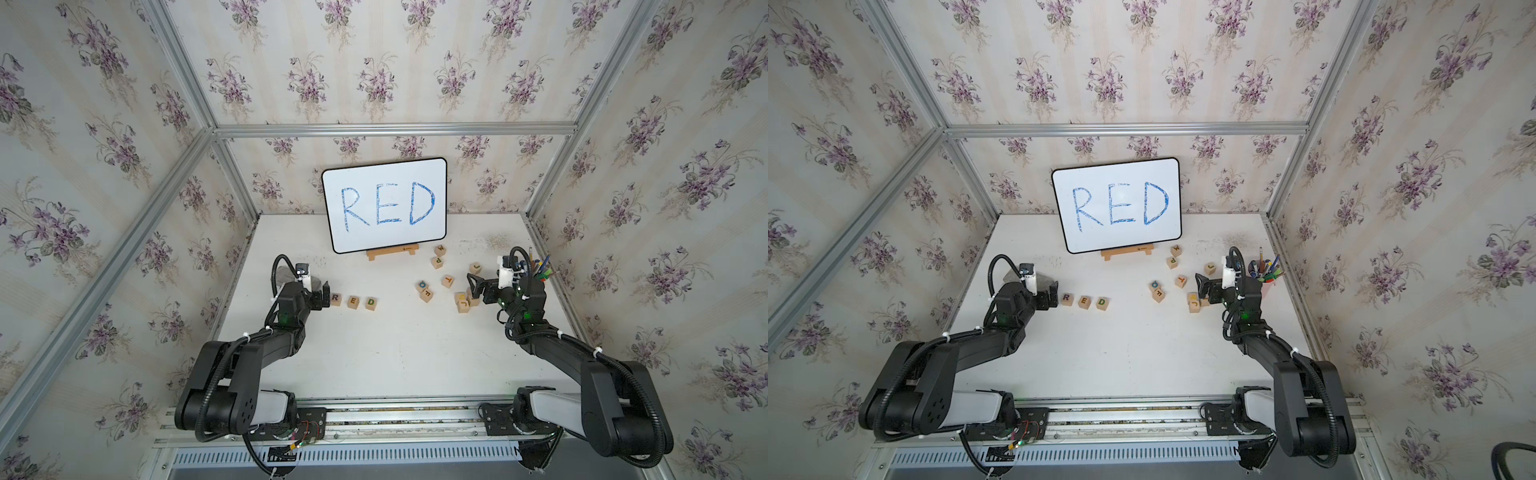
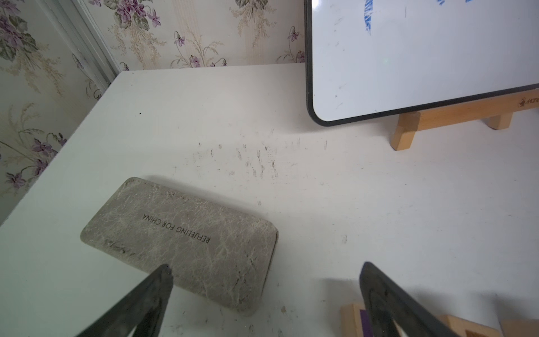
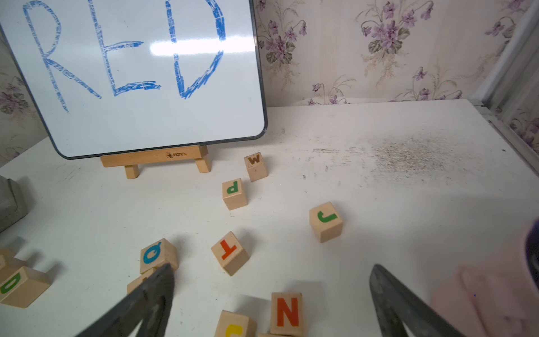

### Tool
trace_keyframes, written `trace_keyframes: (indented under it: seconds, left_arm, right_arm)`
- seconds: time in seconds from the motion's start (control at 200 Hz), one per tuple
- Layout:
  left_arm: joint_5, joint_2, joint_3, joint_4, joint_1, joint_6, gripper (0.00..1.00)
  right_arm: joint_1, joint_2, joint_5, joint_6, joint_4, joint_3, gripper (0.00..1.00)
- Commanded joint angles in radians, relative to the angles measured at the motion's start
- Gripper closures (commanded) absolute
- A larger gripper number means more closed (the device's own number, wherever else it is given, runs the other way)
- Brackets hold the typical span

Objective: Assemble the uppercase word "red" with letter blocks
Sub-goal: Reset both arms

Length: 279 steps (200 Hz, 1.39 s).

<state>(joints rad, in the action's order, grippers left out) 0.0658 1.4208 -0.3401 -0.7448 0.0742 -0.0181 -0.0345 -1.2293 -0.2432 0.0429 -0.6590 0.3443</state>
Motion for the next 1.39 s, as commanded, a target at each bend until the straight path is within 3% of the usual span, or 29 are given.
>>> trace_keyframes:
  seconds: [0.0,0.16,0.285,0.675,0.979,1.389]
  left_arm:
    - [-0.036,0.056,0.018,-0.178,-0.001,-0.020,0.01]
    - [-0.005,0.074,0.003,-0.158,-0.001,-0.005,0.01]
    - [-0.005,0.071,-0.004,-0.141,-0.001,-0.003,0.01]
    - [-0.001,0.082,-0.058,-0.052,-0.003,0.002,0.01]
    - [-0.017,0.089,-0.085,-0.013,-0.003,-0.005,0.01]
    - [-0.020,0.089,-0.085,-0.010,-0.004,-0.006,0.01]
  right_arm:
    - [0.029,0.002,0.055,0.003,-0.139,-0.036,0.00]
    - [0.046,-0.021,0.089,-0.031,-0.241,-0.094,0.00]
    - [0.055,-0.072,0.115,-0.023,-0.436,-0.166,0.00]
    - [0.080,-0.310,0.060,-0.011,-0.727,-0.174,0.00]
    - [0.047,-0.302,0.061,-0.057,-0.614,-0.128,0.00]
    - [0.044,-0.302,0.067,-0.058,-0.617,-0.130,0.00]
